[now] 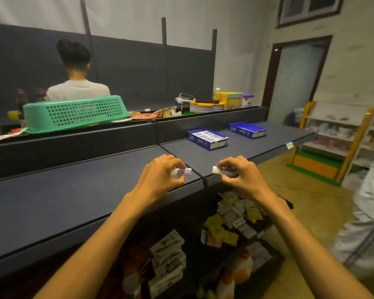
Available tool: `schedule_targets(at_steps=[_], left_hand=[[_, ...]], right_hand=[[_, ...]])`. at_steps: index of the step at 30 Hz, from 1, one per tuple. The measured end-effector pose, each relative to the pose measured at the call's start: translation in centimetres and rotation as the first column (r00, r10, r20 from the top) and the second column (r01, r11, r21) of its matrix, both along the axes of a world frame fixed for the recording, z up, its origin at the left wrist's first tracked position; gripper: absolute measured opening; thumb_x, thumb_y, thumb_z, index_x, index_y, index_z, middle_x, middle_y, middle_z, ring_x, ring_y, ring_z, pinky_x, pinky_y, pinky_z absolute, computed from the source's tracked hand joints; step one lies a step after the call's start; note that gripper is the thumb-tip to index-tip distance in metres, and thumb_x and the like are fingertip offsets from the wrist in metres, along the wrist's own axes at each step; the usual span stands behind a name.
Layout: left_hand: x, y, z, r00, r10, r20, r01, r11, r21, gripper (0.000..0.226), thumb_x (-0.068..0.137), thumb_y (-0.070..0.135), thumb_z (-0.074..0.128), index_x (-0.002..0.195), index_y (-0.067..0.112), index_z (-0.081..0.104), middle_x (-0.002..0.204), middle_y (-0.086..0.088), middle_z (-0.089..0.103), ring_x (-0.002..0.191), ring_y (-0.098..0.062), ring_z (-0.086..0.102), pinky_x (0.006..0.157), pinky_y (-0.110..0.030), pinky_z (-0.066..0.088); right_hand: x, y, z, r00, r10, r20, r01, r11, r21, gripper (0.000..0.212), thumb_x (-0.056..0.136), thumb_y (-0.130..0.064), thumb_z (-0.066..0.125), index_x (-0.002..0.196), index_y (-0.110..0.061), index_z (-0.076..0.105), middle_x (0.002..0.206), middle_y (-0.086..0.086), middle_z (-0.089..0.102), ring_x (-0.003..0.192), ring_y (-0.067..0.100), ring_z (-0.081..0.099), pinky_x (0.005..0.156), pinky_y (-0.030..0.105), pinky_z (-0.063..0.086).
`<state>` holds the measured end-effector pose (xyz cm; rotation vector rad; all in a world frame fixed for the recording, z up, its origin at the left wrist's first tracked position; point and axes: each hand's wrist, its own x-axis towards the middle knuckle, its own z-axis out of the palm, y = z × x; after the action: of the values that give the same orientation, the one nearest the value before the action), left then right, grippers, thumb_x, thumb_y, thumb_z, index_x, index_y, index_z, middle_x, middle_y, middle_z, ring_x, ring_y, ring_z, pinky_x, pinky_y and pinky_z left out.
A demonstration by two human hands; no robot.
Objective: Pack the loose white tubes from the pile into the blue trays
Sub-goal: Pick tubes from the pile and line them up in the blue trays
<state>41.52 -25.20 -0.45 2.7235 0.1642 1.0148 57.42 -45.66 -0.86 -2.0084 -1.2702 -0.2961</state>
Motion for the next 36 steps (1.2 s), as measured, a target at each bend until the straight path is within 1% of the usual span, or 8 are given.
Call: schedule_targets(at_steps=[2, 10, 14, 19, 22, 25, 28, 36], left_hand=[[3.2, -1.0, -0.2, 1.0, -0.025, -0.009, 0.025, 1.0, -0.007, 0.021, 0.078, 0.024, 0.076, 0.098, 0.019, 0.073, 0.094, 0.001, 0.068, 0.079, -0.012, 0.056, 0.067, -0.031, 0.052], [16.7, -2.8, -0.2, 0.998, -0.057, -0.025, 0.057, 0.998, -0.01, 0.022, 0.078, 0.028, 0.074, 0.099, 0.024, 0.07, 0.101, 0.004, 0.066, 0.09, -0.016, 0.059, 0.073, -0.037, 0.054], [23.3, -3.1, 0.3, 0.996, -0.088, -0.02, 0.088, 0.996, 0.002, 0.022, 0.078, 0.028, 0.075, 0.098, 0.023, 0.07, 0.1, 0.002, 0.068, 0.091, -0.018, 0.061, 0.072, -0.037, 0.055], [30.9, -3.7, 0.9, 0.993, -0.113, -0.039, 0.113, 0.994, 0.008, 0.023, 0.077, 0.028, 0.075, 0.098, 0.022, 0.071, 0.098, 0.003, 0.068, 0.087, -0.017, 0.061, 0.073, -0.041, 0.055], [35.3, -4.3, 1.4, 0.994, -0.101, -0.052, 0.102, 0.994, 0.025, 0.023, 0.078, 0.029, 0.075, 0.1, 0.023, 0.07, 0.098, 0.004, 0.067, 0.086, -0.014, 0.06, 0.072, -0.039, 0.055], [39.7, -5.4, 1.3, 0.995, -0.087, -0.049, 0.088, 0.995, 0.035, 0.024, 0.078, 0.031, 0.075, 0.101, 0.025, 0.07, 0.1, 0.005, 0.067, 0.088, -0.011, 0.059, 0.072, -0.036, 0.055], [43.7, -6.8, 0.6, 0.998, -0.043, -0.05, 0.045, 0.999, 0.026, 0.023, 0.077, 0.032, 0.074, 0.1, 0.028, 0.069, 0.101, 0.008, 0.067, 0.091, -0.012, 0.061, 0.072, -0.039, 0.056], [51.6, -10.4, 0.8, 0.992, 0.125, -0.027, -0.126, 0.992, -0.02, 0.023, 0.079, 0.029, 0.075, 0.101, 0.024, 0.069, 0.106, 0.001, 0.068, 0.096, -0.019, 0.063, 0.072, -0.039, 0.056]], right_hand=[[2.5, -1.4, -0.1, 0.999, -0.031, 0.014, 0.031, 1.0, -0.004, 0.027, 0.08, -0.01, 0.074, 0.103, -0.021, 0.068, 0.09, -0.01, 0.055, 0.088, 0.01, 0.057, 0.074, 0.008, 0.043], [14.2, -4.2, 0.2, 0.992, -0.12, 0.038, 0.121, 0.992, -0.034, 0.026, 0.081, -0.008, 0.073, 0.105, -0.015, 0.069, 0.095, -0.006, 0.057, 0.092, 0.014, 0.059, 0.075, 0.009, 0.046], [19.7, -4.8, 1.0, 0.986, -0.162, 0.045, 0.164, 0.985, -0.055, 0.025, 0.082, -0.008, 0.071, 0.106, -0.016, 0.068, 0.095, -0.007, 0.054, 0.091, 0.01, 0.056, 0.072, 0.003, 0.042], [26.9, -5.6, 1.4, 0.98, -0.191, 0.049, 0.194, 0.98, -0.052, 0.025, 0.083, -0.011, 0.071, 0.107, -0.018, 0.068, 0.096, -0.006, 0.055, 0.093, 0.013, 0.057, 0.073, 0.008, 0.042], [31.3, -6.6, 1.4, 0.976, -0.217, 0.033, 0.218, 0.974, -0.052, 0.025, 0.084, -0.012, 0.07, 0.108, -0.02, 0.067, 0.099, -0.005, 0.055, 0.094, 0.012, 0.056, 0.072, 0.007, 0.04], [36.0, -7.6, 1.0, 0.98, -0.2, 0.017, 0.201, 0.978, -0.056, 0.026, 0.084, -0.013, 0.07, 0.109, -0.022, 0.067, 0.099, -0.005, 0.054, 0.094, 0.012, 0.056, 0.074, 0.009, 0.04], [40.7, -8.6, 0.6, 0.987, -0.157, 0.01, 0.158, 0.986, -0.06, 0.026, 0.084, -0.012, 0.07, 0.108, -0.022, 0.067, 0.099, -0.003, 0.055, 0.093, 0.013, 0.058, 0.077, 0.014, 0.045], [52.4, -9.8, 1.3, 0.999, 0.025, 0.022, -0.023, 0.996, -0.087, 0.029, 0.081, -0.01, 0.071, 0.106, -0.025, 0.068, 0.097, 0.0, 0.06, 0.087, 0.011, 0.058, 0.075, 0.009, 0.042]])
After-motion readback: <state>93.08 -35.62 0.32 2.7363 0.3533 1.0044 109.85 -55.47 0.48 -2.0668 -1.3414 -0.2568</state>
